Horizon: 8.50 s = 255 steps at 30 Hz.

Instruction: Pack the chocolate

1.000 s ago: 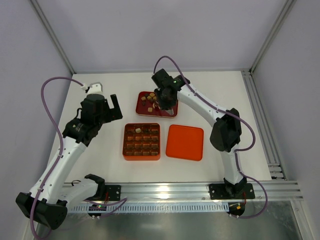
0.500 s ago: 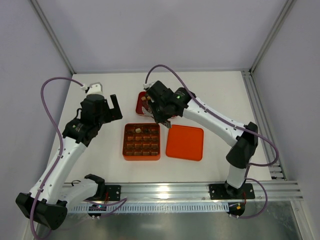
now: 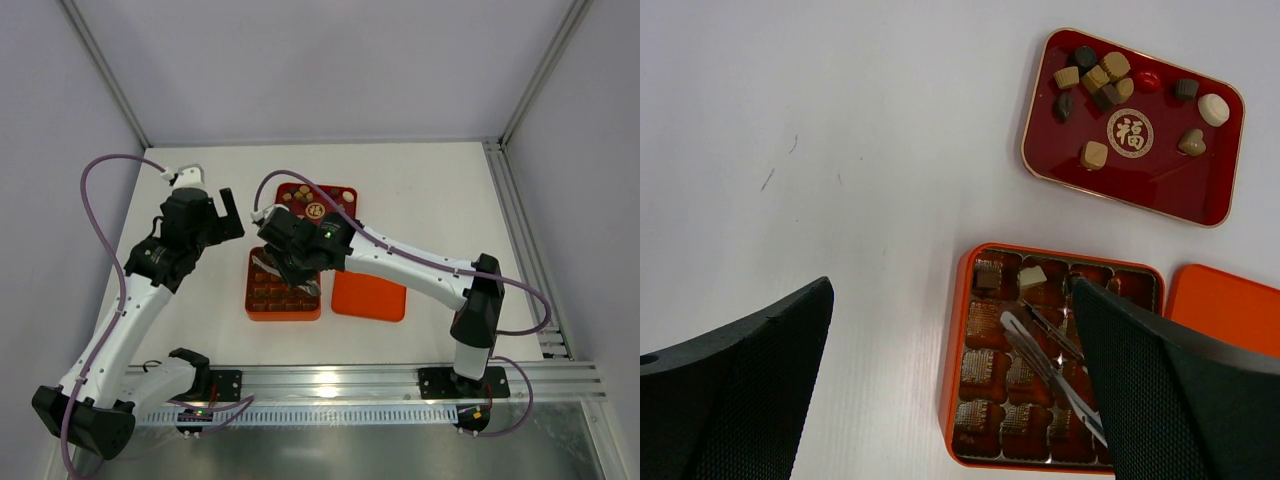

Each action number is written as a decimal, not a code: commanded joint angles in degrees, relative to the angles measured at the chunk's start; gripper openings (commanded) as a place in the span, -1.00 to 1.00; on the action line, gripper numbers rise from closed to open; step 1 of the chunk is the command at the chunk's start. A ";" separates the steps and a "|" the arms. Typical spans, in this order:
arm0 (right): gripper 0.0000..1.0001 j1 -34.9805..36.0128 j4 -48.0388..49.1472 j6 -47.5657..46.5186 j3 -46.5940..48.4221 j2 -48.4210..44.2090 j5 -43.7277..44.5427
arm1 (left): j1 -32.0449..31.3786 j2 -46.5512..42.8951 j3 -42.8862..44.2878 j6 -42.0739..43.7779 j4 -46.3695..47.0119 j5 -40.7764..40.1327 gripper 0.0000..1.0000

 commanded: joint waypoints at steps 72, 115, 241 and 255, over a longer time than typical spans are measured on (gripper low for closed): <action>-0.20 -23.38 1.97 -8.81 22.22 23.10 0.69 | 1.11 -0.65 -0.65 -0.32 2.51 0.73 0.99; -0.47 -23.64 4.52 -7.58 12.92 11.87 -0.45 | 1.55 -0.39 -1.00 -0.50 2.77 1.35 0.99; -0.14 -29.97 6.54 -8.64 0.60 9.21 2.19 | 2.08 0.23 -2.32 -0.68 3.30 2.49 1.00; -0.24 -30.59 6.71 -8.73 0.16 9.30 -0.01 | 2.17 0.14 -2.32 -0.67 3.39 2.49 0.99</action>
